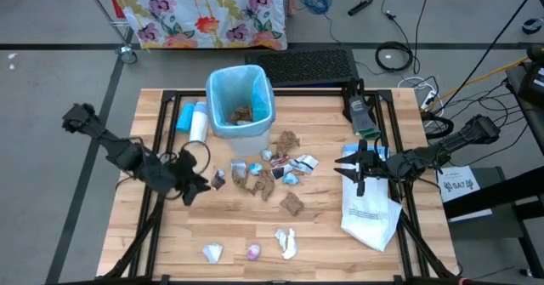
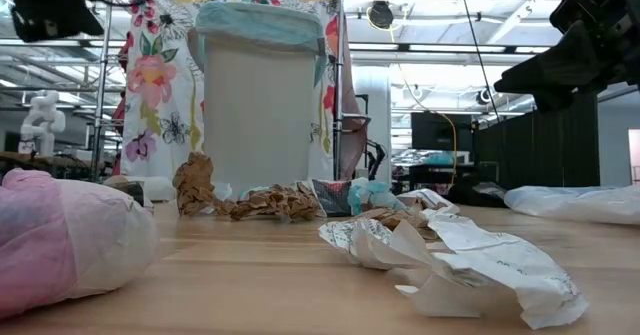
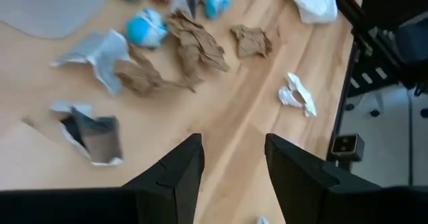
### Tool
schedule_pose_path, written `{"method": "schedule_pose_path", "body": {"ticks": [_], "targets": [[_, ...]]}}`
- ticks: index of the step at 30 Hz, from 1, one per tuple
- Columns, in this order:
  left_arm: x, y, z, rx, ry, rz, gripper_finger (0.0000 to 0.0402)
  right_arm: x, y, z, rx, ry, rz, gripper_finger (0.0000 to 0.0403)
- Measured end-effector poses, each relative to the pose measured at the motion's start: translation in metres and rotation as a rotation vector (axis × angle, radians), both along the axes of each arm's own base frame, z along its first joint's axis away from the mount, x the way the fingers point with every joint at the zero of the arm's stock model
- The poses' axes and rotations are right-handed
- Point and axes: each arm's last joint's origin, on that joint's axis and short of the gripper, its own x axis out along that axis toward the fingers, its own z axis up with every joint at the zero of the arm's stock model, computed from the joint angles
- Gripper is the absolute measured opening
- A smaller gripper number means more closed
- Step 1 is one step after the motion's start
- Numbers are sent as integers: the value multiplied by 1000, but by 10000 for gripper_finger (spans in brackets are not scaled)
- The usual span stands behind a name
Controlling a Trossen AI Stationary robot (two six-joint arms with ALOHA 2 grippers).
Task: Place trash/remove bag and relplace
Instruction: Put the pink trash bag into the white trash bin
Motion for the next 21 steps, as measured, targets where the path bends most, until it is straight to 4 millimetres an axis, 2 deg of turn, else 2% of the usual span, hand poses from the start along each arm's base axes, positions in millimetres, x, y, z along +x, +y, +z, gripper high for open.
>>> {"method": "schedule_pose_path", "body": {"ticks": [7, 13, 21], "targets": [[14, -43, 5, 53, 41, -36, 164, 0, 0, 0, 0, 0, 0, 123], [31, -71, 8, 155, 131, -256, 164, 0, 0, 0, 0, 0, 0, 123], [49, -84, 1, 252, 184, -472, 164, 0, 0, 0, 0, 0, 0, 123]]}}
